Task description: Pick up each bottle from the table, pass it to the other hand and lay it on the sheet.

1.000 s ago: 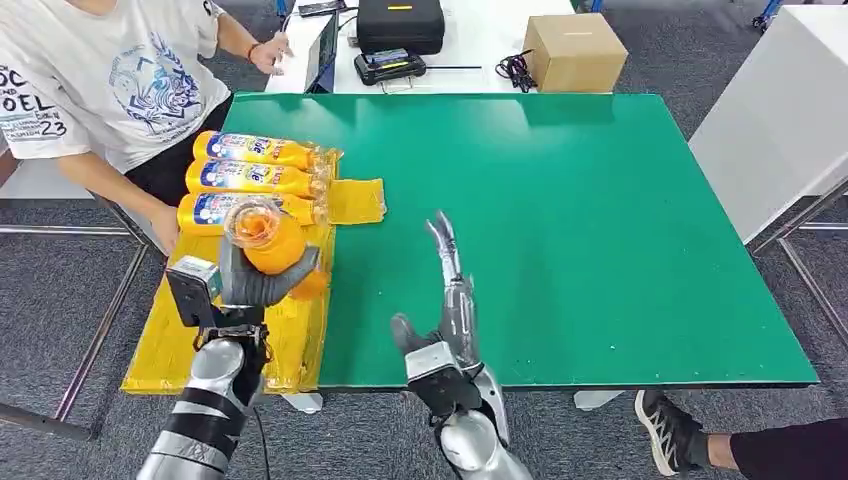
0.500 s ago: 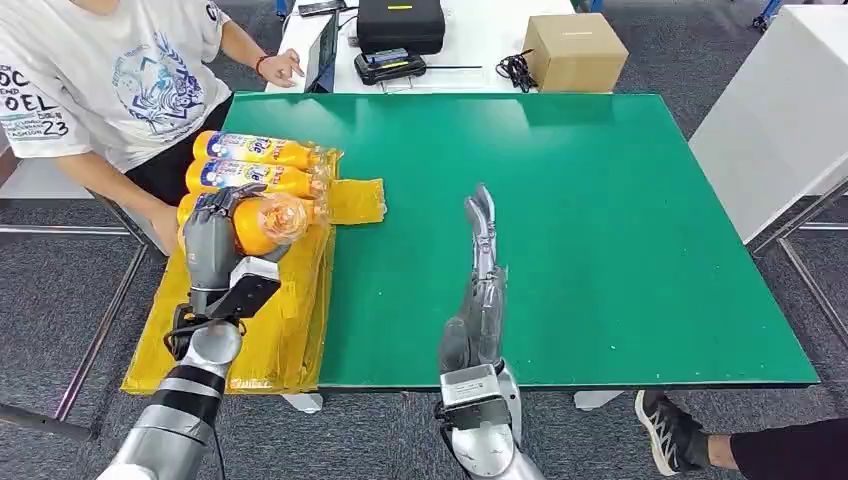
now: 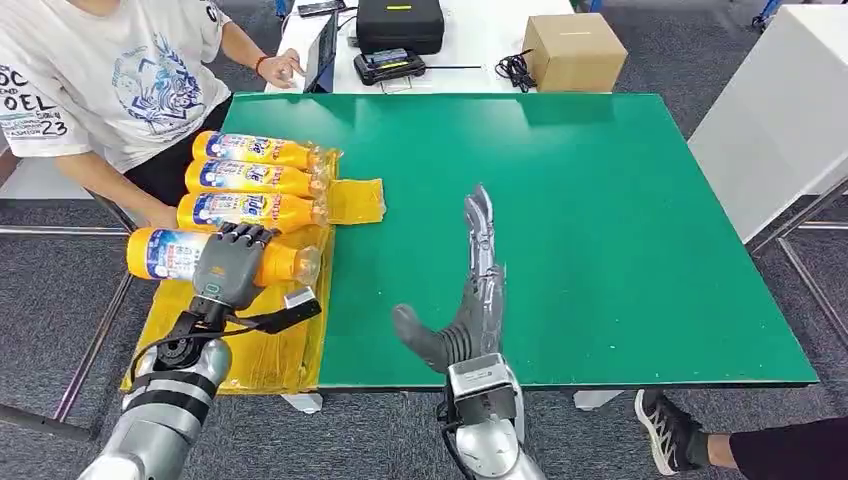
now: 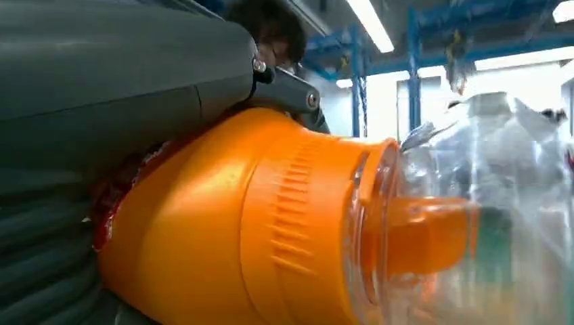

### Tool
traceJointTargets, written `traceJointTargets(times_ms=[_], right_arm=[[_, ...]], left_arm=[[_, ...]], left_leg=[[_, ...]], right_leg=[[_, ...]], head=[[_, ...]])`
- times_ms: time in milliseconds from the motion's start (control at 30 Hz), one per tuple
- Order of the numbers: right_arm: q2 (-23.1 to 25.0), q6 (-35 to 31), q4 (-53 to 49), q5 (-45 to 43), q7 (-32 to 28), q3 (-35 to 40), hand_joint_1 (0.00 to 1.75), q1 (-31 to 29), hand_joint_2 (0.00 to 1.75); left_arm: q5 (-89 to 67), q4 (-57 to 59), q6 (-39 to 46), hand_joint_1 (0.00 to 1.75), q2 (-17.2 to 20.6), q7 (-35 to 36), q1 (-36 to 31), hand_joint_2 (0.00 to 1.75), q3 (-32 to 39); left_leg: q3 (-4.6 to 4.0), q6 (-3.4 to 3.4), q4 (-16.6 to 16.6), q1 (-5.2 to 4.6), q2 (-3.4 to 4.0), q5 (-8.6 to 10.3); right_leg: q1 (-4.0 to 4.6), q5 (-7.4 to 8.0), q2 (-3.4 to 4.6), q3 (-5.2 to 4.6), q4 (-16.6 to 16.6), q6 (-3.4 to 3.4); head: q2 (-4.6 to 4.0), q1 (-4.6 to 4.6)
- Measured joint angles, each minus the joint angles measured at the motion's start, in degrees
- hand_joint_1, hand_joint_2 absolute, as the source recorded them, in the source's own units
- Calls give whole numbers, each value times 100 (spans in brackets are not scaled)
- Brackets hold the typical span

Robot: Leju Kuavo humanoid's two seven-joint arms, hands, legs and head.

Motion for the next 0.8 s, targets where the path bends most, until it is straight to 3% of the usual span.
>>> traceJointTargets(times_ms=[300, 767, 800], right_arm=[[0, 353, 107, -61, 9, -26, 0, 29, 175], [39, 577, 295, -11, 63, -59, 0, 52, 175], [48, 601, 313, -4, 66, -61, 0, 53, 175]], left_arm=[[57, 1226, -824, 175, 476, -230, -337, 175, -433], [777, 1446, -1834, 175, 572, -547, -560, 175, -479], [881, 1451, -1939, 56, 575, -575, -564, 175, -481]], left_leg=[[0, 0, 0, 0, -7, 0], [20, 0, -2, 0, -1, 0], [21, 0, -2, 0, -1, -1]], right_leg=[[0, -1, -2, 1, 0, -1], [0, 0, 2, 21, 0, -2], [0, 0, 2, 22, 0, -2]], head=[[0, 0], [0, 0], [0, 0]])
